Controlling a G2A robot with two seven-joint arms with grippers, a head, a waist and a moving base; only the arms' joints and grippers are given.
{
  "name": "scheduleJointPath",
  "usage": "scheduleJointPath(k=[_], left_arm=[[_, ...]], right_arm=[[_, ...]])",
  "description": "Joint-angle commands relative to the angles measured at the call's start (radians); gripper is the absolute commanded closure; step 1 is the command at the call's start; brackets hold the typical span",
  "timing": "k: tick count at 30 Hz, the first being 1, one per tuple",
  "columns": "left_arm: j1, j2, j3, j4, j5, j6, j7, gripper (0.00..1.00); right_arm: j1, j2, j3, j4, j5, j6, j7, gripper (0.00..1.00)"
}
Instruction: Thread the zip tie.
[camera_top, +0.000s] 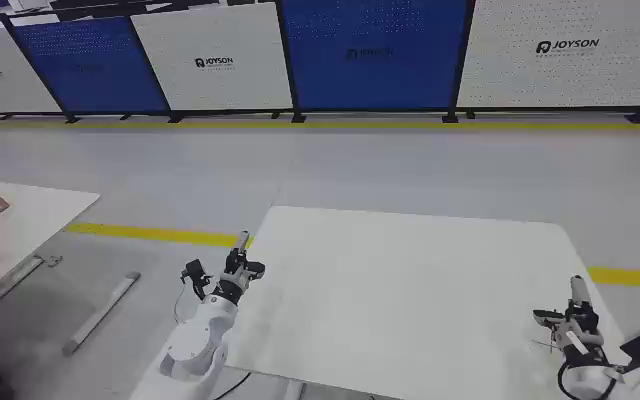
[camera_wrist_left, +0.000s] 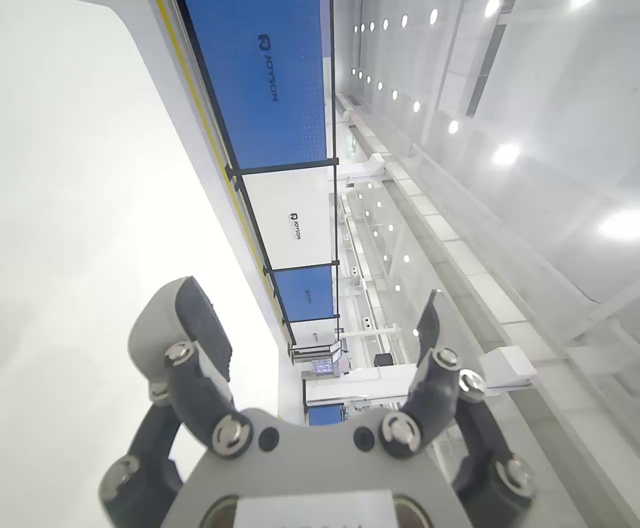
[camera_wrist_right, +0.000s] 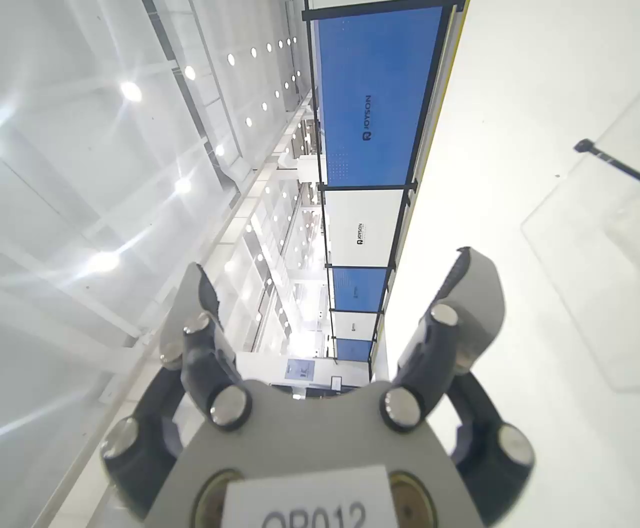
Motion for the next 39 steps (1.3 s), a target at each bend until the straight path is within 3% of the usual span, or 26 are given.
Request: scheduleJointPath(k=[1,2,3,4,5,6,7,8,11,13,21,39], left_arm=[[0.000,0.000,0.000,0.000,0.000,0.000,0.000,0.00],[0.000,0.000,0.000,0.000,0.000,0.000,0.000,0.22],[0.000,0.000,0.000,0.000,0.000,0.000,0.000,0.00],[0.000,0.000,0.000,0.000,0.000,0.000,0.000,0.22],[0.000,0.000,0.000,0.000,0.000,0.000,0.000,0.00],[0.000,0.000,0.000,0.000,0.000,0.000,0.000,0.00],[0.000,0.000,0.000,0.000,0.000,0.000,0.000,0.22],[0.000,0.000,0.000,0.000,0.000,0.000,0.000,0.00],[0.000,0.000,0.000,0.000,0.000,0.000,0.000,0.00],[0.000,0.000,0.000,0.000,0.000,0.000,0.000,0.00],[0.000,0.000,0.000,0.000,0.000,0.000,0.000,0.00],[0.000,0.000,0.000,0.000,0.000,0.000,0.000,0.00]], right_arm=[[0.000,0.000,0.000,0.000,0.000,0.000,0.000,0.22],[0.000,0.000,0.000,0.000,0.000,0.000,0.000,0.00],[0.000,0.000,0.000,0.000,0.000,0.000,0.000,0.22],[0.000,0.000,0.000,0.000,0.000,0.000,0.000,0.00],[0.000,0.000,0.000,0.000,0.000,0.000,0.000,0.22],[0.000,0.000,0.000,0.000,0.000,0.000,0.000,0.00],[0.000,0.000,0.000,0.000,0.000,0.000,0.000,0.00],[-0.001,0.001,-0.001,-0.003,-0.018,0.000,0.002,0.00],[-0.019,0.004,0.000,-0.023,-0.095,0.002,0.030,0.00],[-0.026,0.009,0.017,-0.032,-0.110,0.016,0.109,0.00],[-0.082,0.042,0.188,-0.084,-0.181,0.045,0.466,0.00],[-0.083,0.043,0.205,-0.080,-0.170,0.043,0.475,0.00]])
